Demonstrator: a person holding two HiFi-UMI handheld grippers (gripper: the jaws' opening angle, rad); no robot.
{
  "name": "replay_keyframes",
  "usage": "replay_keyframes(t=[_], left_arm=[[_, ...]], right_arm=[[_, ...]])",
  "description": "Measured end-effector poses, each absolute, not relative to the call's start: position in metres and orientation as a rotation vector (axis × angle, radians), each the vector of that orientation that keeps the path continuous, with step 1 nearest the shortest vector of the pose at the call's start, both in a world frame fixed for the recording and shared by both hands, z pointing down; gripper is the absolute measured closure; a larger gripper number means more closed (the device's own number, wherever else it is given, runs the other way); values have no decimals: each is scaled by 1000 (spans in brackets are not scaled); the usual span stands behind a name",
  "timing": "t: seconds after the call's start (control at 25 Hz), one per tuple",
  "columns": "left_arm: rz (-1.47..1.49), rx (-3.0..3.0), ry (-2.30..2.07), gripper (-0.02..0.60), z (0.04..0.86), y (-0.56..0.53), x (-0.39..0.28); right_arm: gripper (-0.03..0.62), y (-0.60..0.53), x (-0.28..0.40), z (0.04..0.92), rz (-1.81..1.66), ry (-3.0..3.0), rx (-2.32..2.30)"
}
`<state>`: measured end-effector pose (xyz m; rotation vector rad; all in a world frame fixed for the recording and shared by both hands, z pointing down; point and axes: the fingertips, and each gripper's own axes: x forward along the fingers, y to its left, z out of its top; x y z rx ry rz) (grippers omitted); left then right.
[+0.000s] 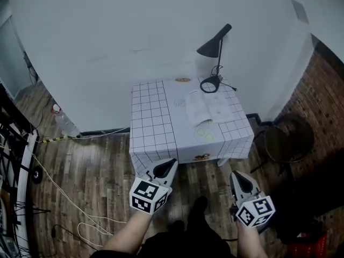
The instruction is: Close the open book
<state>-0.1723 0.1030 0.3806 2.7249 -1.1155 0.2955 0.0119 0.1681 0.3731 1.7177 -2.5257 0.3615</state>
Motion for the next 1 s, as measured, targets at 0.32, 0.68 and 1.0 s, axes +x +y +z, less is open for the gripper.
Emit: replay_keyframes(t=[0.32,0.68,1.0], left_arm=[[344,2707,-1118,577,388,35,-122],[365,2730,-1126,577,370,-37,-50],[404,2693,-1158,577,380,-74,-31]], right_arm=[[591,100,58,392,434,-2547,1704],[591,18,125,382,422,-2592,1683],[591,-29,146,390,440,-2606,1621]])
